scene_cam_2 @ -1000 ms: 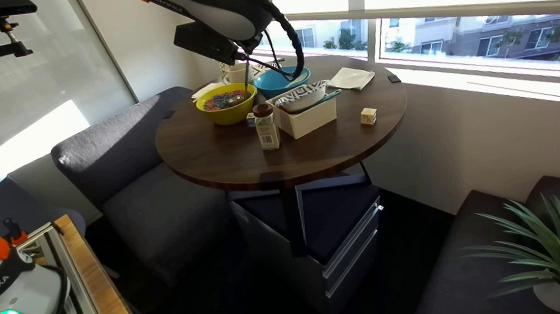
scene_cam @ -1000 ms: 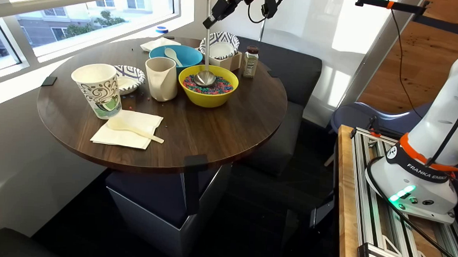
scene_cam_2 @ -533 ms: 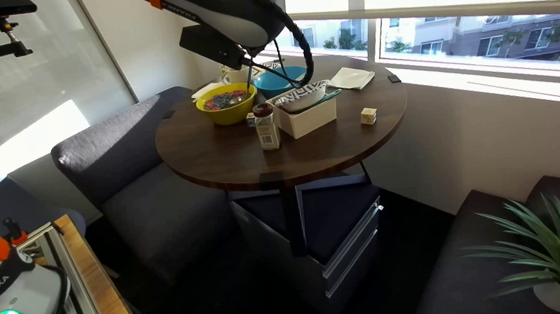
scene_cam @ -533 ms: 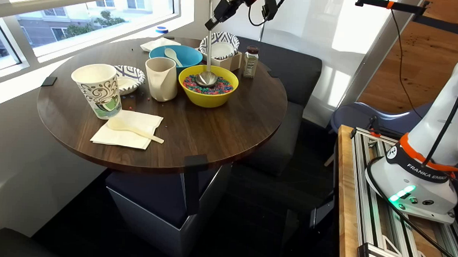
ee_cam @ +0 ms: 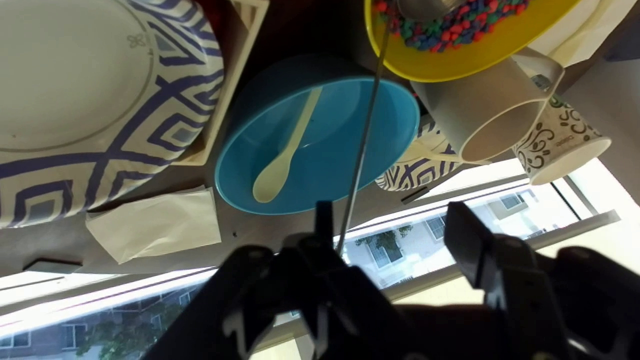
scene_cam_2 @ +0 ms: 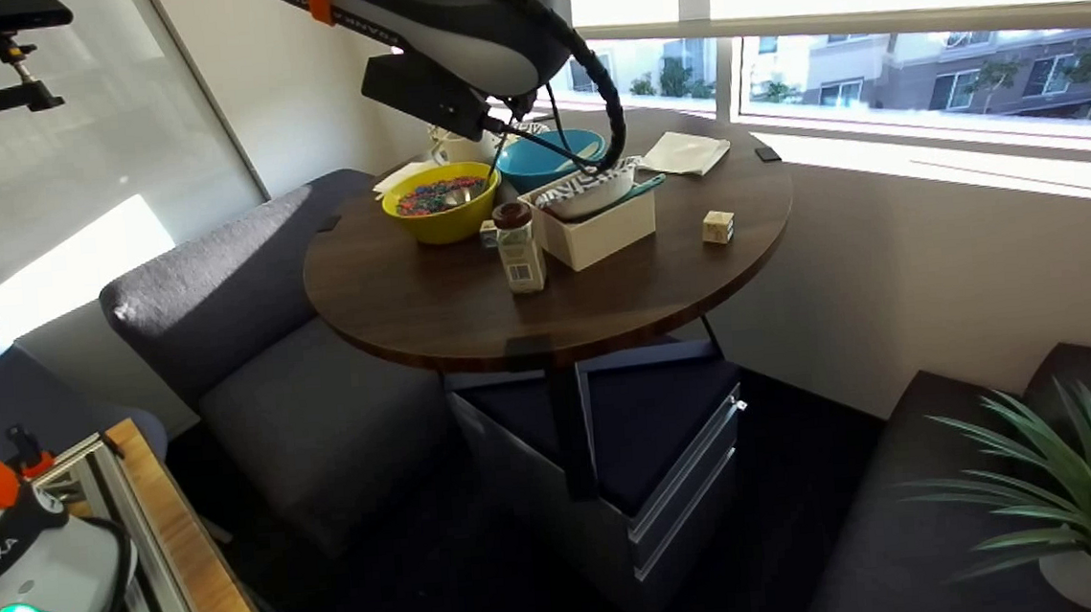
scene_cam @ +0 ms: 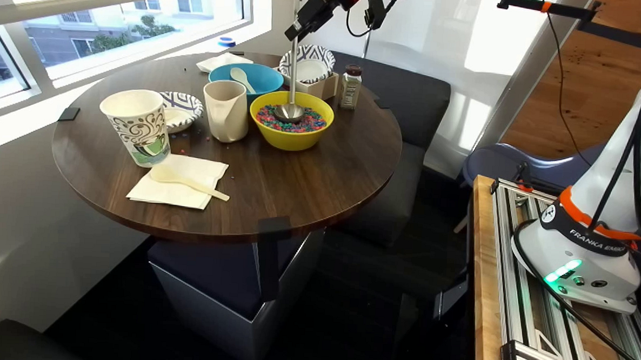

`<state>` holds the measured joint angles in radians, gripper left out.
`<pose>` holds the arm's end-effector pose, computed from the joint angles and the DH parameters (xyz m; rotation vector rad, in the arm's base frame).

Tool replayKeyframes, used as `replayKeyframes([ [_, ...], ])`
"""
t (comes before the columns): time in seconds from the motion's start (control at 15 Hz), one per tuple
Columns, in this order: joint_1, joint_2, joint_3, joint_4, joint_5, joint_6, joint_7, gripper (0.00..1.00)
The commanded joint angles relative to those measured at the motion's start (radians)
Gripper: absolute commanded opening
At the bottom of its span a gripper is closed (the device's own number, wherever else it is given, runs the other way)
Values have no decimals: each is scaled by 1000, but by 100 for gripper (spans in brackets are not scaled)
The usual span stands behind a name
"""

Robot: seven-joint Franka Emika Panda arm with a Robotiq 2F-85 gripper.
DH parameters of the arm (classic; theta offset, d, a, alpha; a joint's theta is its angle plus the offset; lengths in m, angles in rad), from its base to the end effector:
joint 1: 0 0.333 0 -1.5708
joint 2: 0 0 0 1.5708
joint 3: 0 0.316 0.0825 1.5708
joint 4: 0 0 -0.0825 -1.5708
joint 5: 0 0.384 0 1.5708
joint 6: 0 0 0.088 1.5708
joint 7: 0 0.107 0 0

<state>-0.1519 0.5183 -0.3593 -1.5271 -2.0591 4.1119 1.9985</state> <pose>0.5656 -0.1324 0.4056 -2.5905 -0.1641 -0.9195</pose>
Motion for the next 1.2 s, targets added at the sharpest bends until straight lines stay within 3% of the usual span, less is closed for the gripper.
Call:
replayKeyframes([
  [0.0,1,12,6,41,-31,25,42,92],
  [0.07,12,12,-3,48,-53,25,63,99],
  [0.13,33,10,-20,52,-98,14,93,100],
  [0.73,144,-6,-80,119,-375,-10,276,100],
  [1.0,274,-55,-139,167,-588,-35,392,100],
  [1.07,364,15,-303,208,-474,-10,286,100],
  [1.13,415,17,-353,238,-476,-4,289,100],
])
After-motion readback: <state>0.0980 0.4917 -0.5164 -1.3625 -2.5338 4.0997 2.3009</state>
